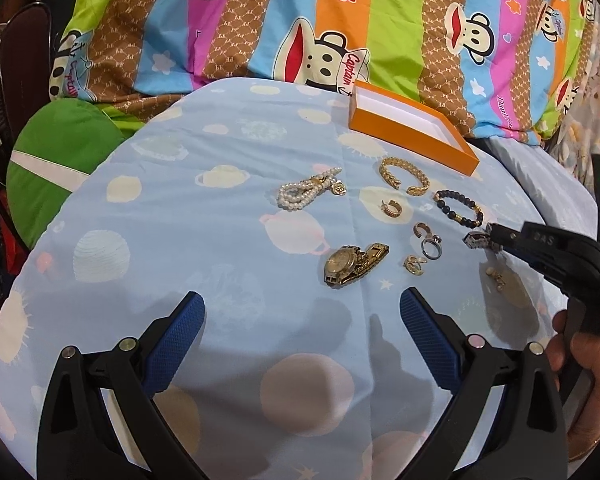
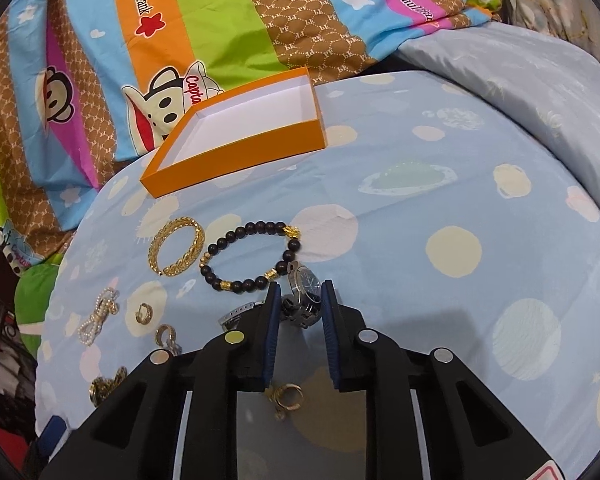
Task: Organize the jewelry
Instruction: 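Grasp the silver watch with the right tool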
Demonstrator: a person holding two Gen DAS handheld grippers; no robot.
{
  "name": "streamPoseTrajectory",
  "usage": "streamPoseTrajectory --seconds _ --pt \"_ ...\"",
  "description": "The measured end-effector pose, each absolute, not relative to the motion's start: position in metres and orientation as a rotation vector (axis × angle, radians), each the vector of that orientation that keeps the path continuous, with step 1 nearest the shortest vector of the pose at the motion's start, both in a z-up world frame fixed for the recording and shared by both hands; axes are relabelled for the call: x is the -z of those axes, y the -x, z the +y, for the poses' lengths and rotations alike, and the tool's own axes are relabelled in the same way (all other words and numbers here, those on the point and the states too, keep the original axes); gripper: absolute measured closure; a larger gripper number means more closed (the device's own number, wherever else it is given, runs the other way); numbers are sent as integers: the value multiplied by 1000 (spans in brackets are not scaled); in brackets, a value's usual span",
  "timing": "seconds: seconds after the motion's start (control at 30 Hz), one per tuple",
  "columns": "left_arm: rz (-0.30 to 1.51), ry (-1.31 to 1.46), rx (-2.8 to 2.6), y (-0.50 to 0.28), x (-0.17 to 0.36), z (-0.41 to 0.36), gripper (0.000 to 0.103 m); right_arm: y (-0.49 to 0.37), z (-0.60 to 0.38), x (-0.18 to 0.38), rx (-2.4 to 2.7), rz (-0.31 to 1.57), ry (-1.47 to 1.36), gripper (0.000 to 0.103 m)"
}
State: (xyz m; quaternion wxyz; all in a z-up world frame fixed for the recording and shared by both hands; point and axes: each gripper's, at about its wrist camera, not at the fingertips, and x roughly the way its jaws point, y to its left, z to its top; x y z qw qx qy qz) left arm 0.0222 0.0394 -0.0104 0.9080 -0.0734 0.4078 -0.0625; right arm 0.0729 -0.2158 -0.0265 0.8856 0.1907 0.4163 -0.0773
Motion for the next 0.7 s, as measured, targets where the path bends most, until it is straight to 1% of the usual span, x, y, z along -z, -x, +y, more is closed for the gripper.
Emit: streamPoseTrajectory --seconds 0.03,0.07,0.2,0.33,0.5,0.6,0.63,0.7 --pt "844 149 131 -23 10 40 7 -70 -218 26 155 865 -400 88" --pt "842 135 130 -24 9 40 7 -66 -220 26 153 863 -401 96" --pt "826 70 138 -31 -1 38 7 -54 -226 25 132 870 -405 96" --pt "831 40 174 -62 -12 36 7 -52 -228 26 113 875 -399 96" --pt "849 -28 192 -111 -8 25 7 -59 -229 29 106 889 -445 89" --pt "879 -55 197 -132 3 18 7 -66 -227 31 125 889 -425 82" --pt "892 -59 200 -137 6 16 8 -69 -226 32 129 892 -421 78" --pt "913 -61 214 -143 13 13 9 -72 -227 34 132 890 -416 77"
